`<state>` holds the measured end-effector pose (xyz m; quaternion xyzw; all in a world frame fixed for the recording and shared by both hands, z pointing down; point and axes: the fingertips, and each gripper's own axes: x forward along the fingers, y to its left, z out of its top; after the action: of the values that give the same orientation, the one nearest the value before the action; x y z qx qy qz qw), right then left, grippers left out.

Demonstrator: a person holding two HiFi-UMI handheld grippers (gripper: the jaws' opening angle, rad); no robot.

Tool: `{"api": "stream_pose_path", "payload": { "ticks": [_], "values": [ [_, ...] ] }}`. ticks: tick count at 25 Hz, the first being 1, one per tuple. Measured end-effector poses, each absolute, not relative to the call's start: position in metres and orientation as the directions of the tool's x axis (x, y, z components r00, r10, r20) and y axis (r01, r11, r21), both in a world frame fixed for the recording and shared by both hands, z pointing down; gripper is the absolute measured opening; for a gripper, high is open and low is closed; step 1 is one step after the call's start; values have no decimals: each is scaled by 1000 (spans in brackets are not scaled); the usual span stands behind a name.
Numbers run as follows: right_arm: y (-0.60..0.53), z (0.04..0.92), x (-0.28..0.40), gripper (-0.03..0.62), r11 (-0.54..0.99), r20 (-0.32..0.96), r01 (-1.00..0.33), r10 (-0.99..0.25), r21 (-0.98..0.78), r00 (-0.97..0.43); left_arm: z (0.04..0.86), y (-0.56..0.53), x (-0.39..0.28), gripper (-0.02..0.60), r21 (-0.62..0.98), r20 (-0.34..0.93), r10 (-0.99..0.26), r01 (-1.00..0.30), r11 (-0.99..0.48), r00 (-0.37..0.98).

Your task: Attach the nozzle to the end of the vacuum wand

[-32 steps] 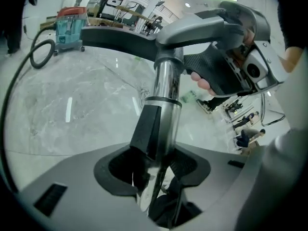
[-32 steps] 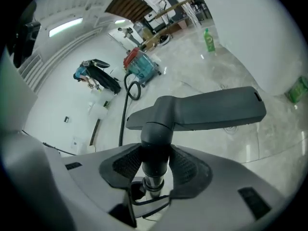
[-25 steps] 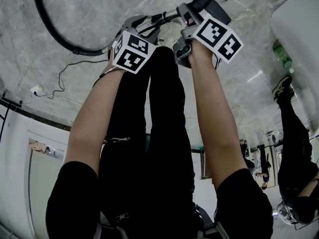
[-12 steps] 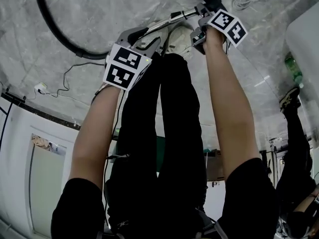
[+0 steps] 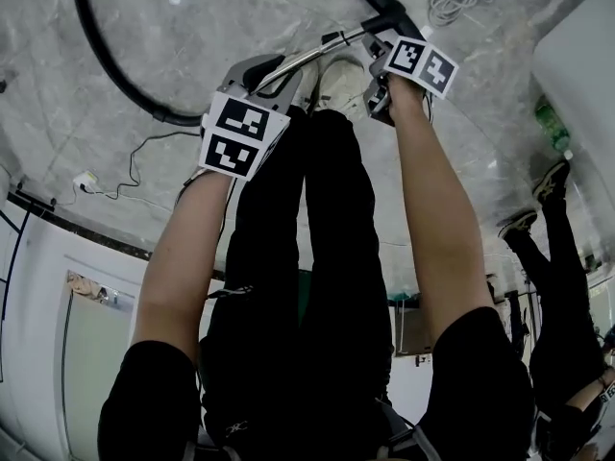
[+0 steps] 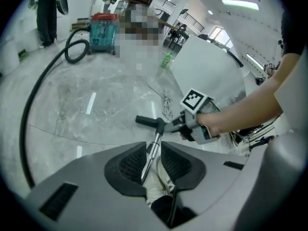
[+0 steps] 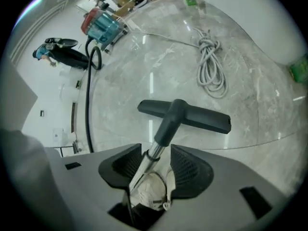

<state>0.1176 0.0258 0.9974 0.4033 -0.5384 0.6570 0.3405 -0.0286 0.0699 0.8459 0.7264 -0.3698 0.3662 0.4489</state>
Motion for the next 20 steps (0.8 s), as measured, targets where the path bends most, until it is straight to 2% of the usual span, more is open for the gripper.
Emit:
{"api": "stream_pose_path", "payload": {
  "ticks": [2, 3, 4, 6, 8, 10, 13, 17, 20],
  "values": [
    [17, 949, 112, 192, -59, 900, -899, -37, -435, -433, 823, 50, -31, 48, 332, 874, -252, -889, -315, 416],
    [2, 920, 109, 80, 37, 902, -908, -106, -417, -418, 811, 39, -32, 25, 318, 876, -264, -896, -311, 402],
    [-16, 889, 105, 17, 137, 895, -913, -188, -384, -405, 798, 28, -31, 12, 311, 879, -270, -900, -305, 394],
    [-46, 818, 93, 17, 306, 853, -905, -342, -296, -395, 764, 8, -28, 12, 310, 879, -278, -907, -286, 388],
    [-64, 734, 86, 17, 410, 797, -893, -470, -184, -380, 715, -7, -23, 12, 311, 872, -302, -912, -267, 386],
    [-85, 652, 83, 15, 439, 729, -892, -577, -105, -369, 659, -33, -18, 12, 311, 847, -360, -914, -261, 391],
    [-128, 532, 86, 14, 398, 590, -916, -726, -56, -352, 567, -88, -12, 12, 294, 781, -482, -914, -279, 398],
    [-137, 379, 101, 14, 312, 470, -947, -826, -81, -313, 434, -105, 2, 12, 296, 714, -567, -911, -287, 410],
    [-139, 271, 110, 14, 307, 356, -936, -867, -171, -349, 331, -111, 18, 11, 267, 642, -642, -907, -327, 420]
  ]
}}
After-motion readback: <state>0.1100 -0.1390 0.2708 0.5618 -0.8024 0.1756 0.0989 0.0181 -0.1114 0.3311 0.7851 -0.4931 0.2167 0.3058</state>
